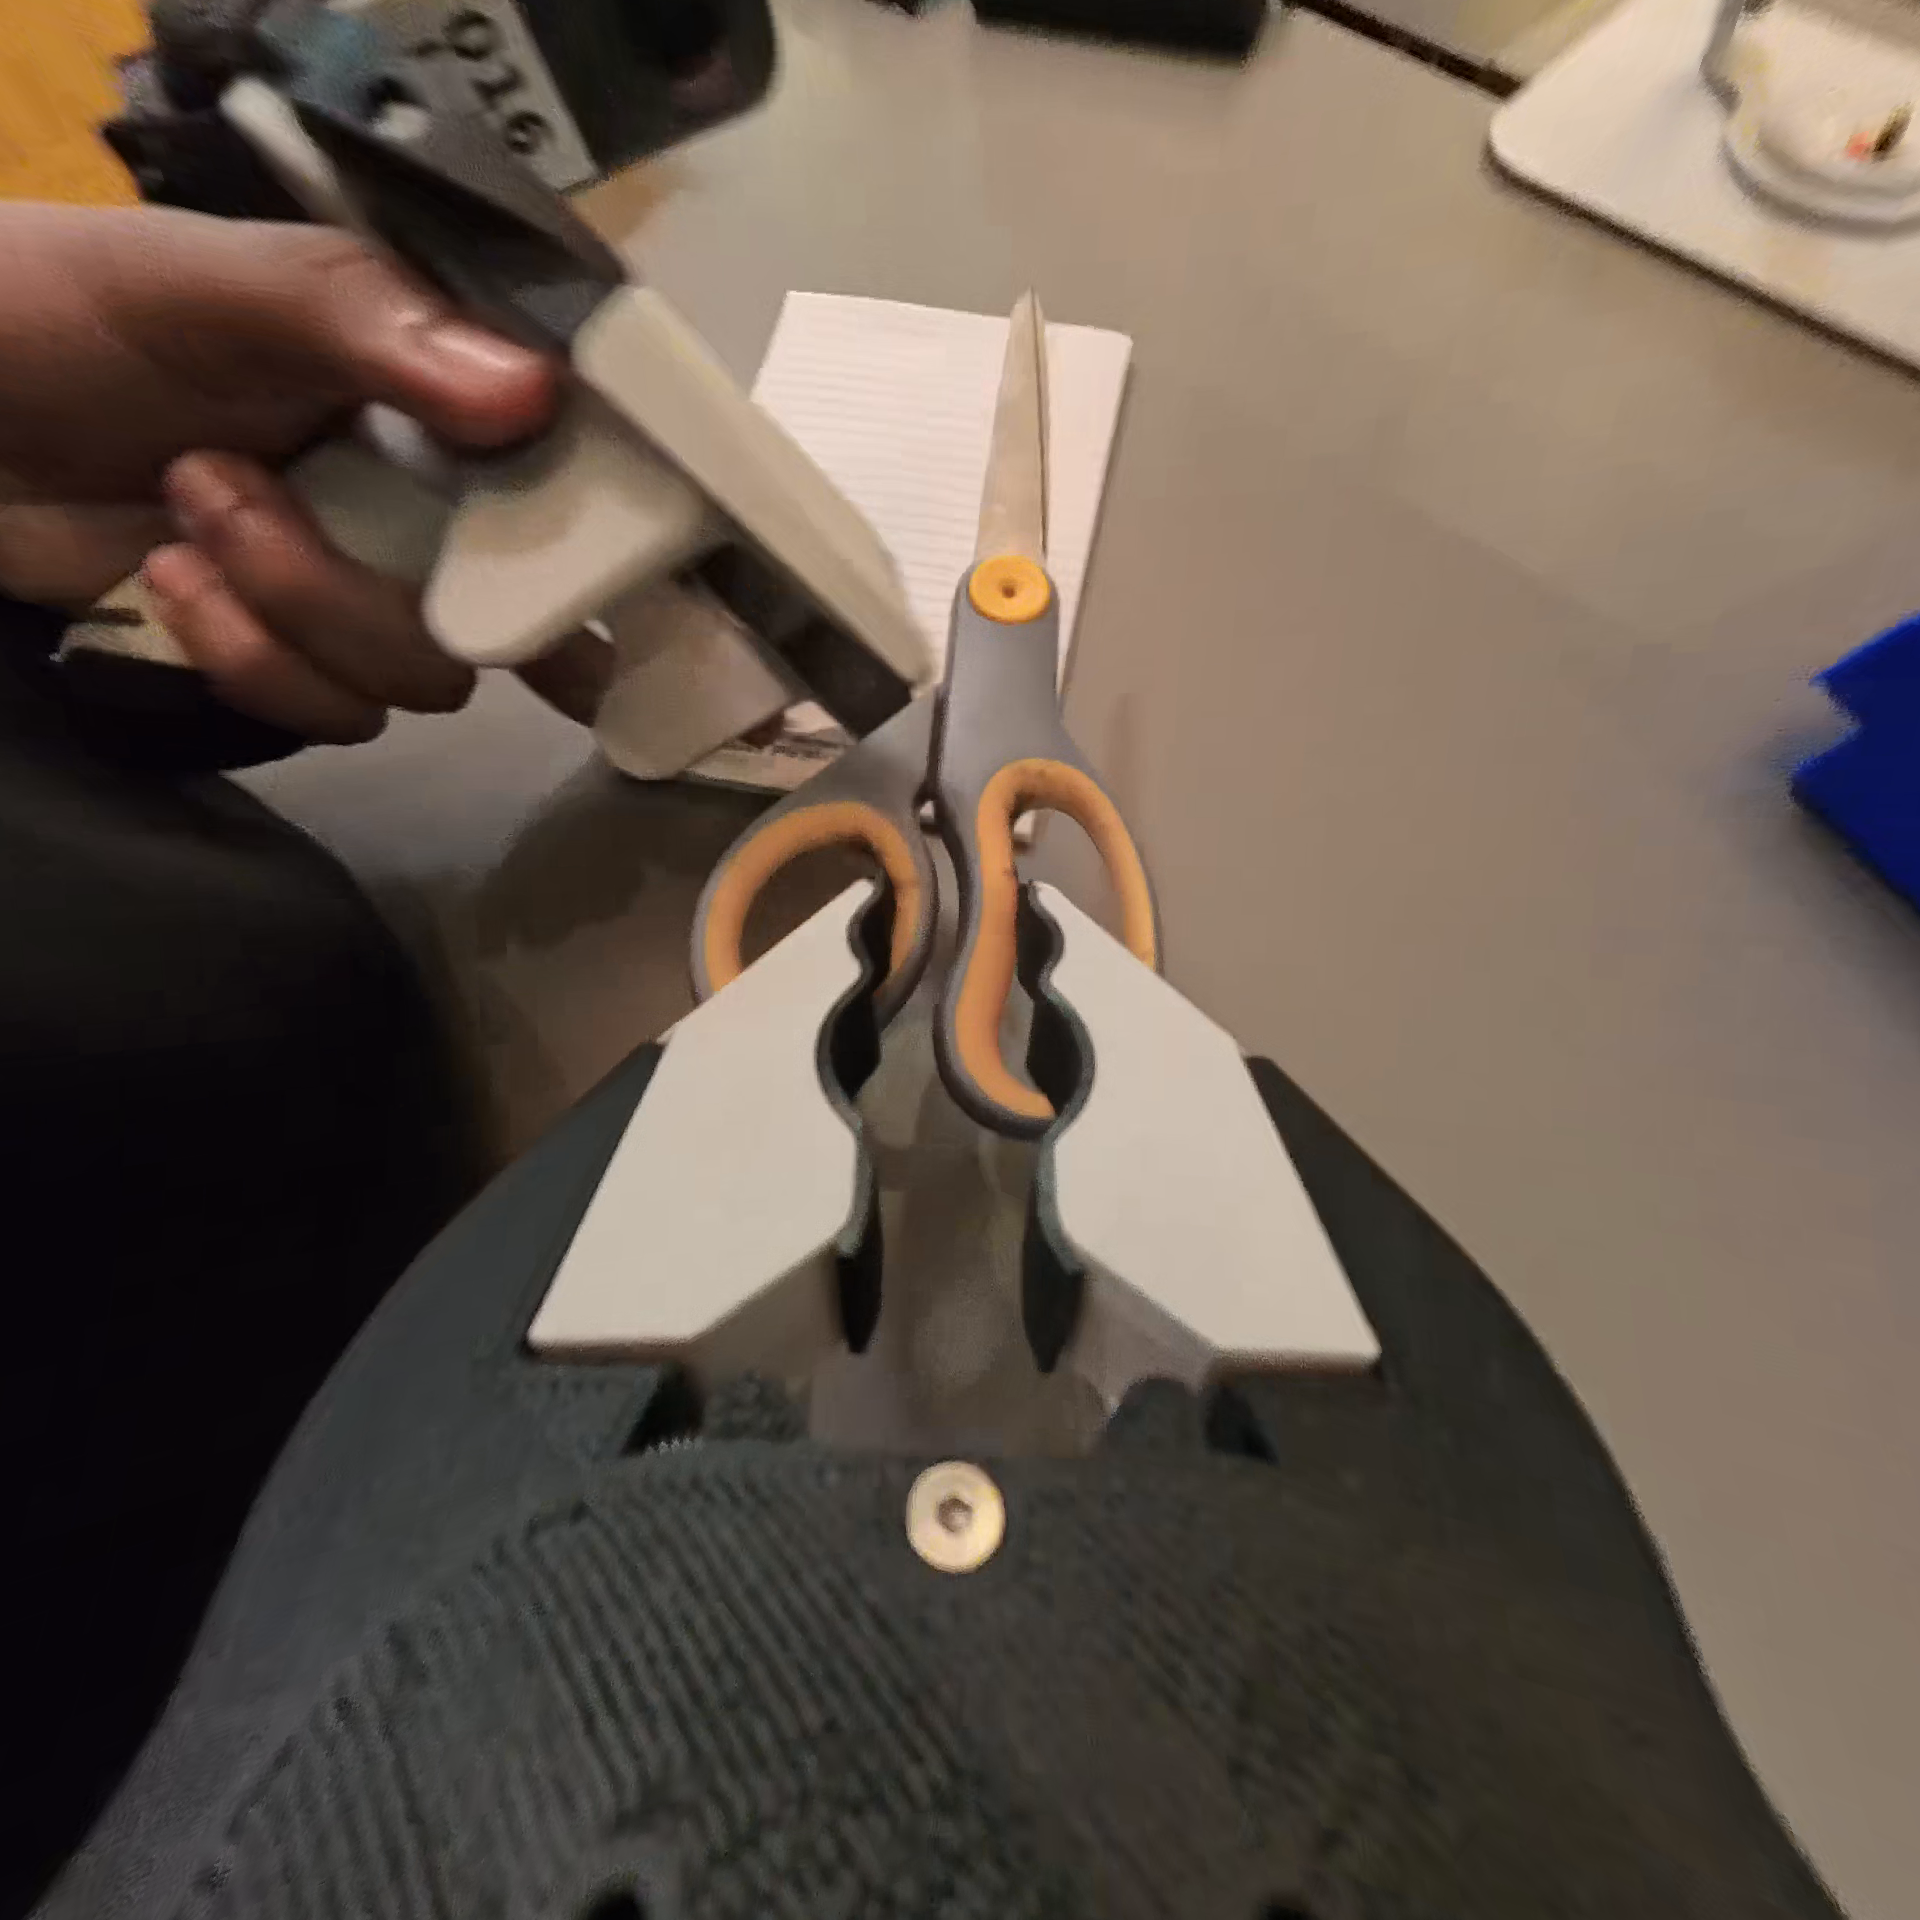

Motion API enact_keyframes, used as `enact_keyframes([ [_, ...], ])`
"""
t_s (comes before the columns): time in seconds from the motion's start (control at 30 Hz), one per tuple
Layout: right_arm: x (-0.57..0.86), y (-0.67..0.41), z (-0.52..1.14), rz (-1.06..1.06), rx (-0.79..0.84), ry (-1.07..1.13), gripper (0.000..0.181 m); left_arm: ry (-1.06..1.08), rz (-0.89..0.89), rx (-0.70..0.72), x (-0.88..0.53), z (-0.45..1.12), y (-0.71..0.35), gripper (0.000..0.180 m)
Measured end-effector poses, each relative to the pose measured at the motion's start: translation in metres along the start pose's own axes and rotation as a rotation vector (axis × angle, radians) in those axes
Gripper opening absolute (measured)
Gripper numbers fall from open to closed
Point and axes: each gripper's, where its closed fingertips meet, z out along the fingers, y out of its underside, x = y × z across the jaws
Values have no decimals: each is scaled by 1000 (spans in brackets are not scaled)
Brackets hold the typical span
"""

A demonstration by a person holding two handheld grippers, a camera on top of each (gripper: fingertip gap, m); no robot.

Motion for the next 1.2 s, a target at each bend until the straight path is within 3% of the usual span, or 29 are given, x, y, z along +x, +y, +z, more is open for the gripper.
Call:
enact_keyframes([
  [0.07,-7,-6,-4,-64,27,12,23,36,-23,27,4,0,-4,25],
  [0.1,-8,-7,-6,-82,38,22,23,35,-11,36,4,-1,-5,15],
  [0.23,-5,-7,-9,-42,60,32,25,21,21,43,9,1,-4,12],
  [0.3,2,3,-3,-42,-16,97,38,-24,80,53,9,2,-4,12],
  [0.4,2,11,7,-149,-120,154,37,-70,159,34,14,6,0,11],
  [0.57,-9,7,19,-239,-155,109,33,-113,240,14,17,5,5,12],
  [0.87,-23,-18,25,-89,-22,61,25,-44,256,75,32,-13,-3,14],
  [0.93,-24,-27,22,-11,34,33,25,-64,285,95,32,-20,-6,33],
  [0.97,-24,-30,21,22,51,21,24,-66,308,98,34,-23,-7,34],
  [1.1,-26,-31,23,43,58,2,25,-43,348,83,40,-27,-4,14],
  [1.2,-27,-35,25,38,79,18,28,-47,357,80,41,-29,-4,11],
])
